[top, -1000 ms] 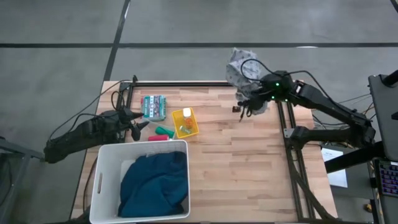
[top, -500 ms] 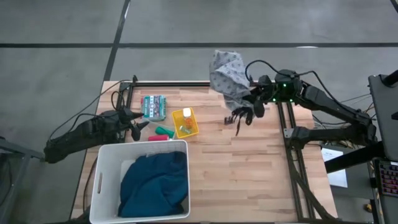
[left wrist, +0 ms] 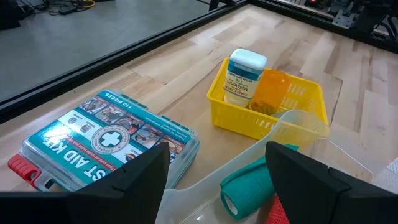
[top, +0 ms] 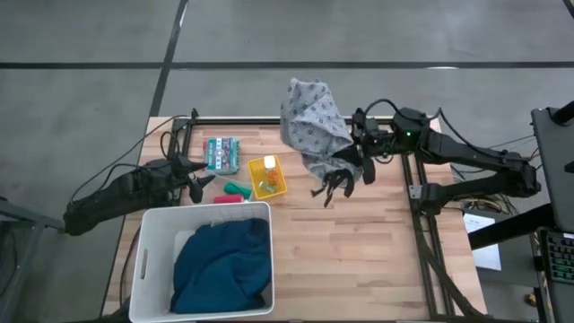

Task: Pick & place medical supplies in basket/bin
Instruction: Put the white patient gown into the white bin

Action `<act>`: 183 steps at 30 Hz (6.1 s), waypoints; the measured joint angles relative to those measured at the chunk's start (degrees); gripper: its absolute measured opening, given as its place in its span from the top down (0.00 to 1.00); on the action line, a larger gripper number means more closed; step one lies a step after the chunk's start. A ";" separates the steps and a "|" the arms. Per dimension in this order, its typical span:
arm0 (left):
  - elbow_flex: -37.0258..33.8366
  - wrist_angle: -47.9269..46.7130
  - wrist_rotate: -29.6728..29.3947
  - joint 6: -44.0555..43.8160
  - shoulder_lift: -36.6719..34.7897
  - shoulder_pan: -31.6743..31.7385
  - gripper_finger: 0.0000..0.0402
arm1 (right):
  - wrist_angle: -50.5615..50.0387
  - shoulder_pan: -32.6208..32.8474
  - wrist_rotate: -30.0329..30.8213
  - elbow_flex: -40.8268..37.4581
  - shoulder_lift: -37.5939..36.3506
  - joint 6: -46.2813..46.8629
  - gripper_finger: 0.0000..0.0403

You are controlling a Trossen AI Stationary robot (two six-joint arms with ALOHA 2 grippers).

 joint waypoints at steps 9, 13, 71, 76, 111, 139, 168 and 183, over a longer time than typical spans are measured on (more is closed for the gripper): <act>0.00 0.01 0.00 0.00 0.00 0.01 0.32 | 16.63 7.17 -0.02 -0.02 6.70 -1.00 0.83; 0.00 0.01 -0.01 0.00 0.00 0.02 0.32 | 20.22 9.17 0.06 1.16 10.17 -0.82 0.83; 0.00 0.02 0.02 0.00 0.02 0.00 0.32 | 17.67 19.18 0.08 31.16 56.76 -2.55 0.83; 0.00 0.00 0.00 0.00 0.02 0.02 0.32 | 17.11 19.18 0.05 31.57 56.72 -0.46 0.80; 0.00 0.01 0.02 -0.02 0.02 0.00 0.32 | 19.17 19.55 0.40 31.59 53.33 -7.49 0.42; 0.00 -0.01 0.00 0.00 0.02 0.02 0.32 | -19.27 23.93 1.84 27.06 35.63 -10.69 0.47; 0.00 0.02 0.01 -0.02 0.02 0.00 0.32 | 14.46 25.34 -1.96 6.42 36.16 9.70 0.47; -0.01 0.00 0.02 0.00 0.01 0.02 0.32 | 24.40 26.39 -1.94 3.89 39.60 12.32 0.47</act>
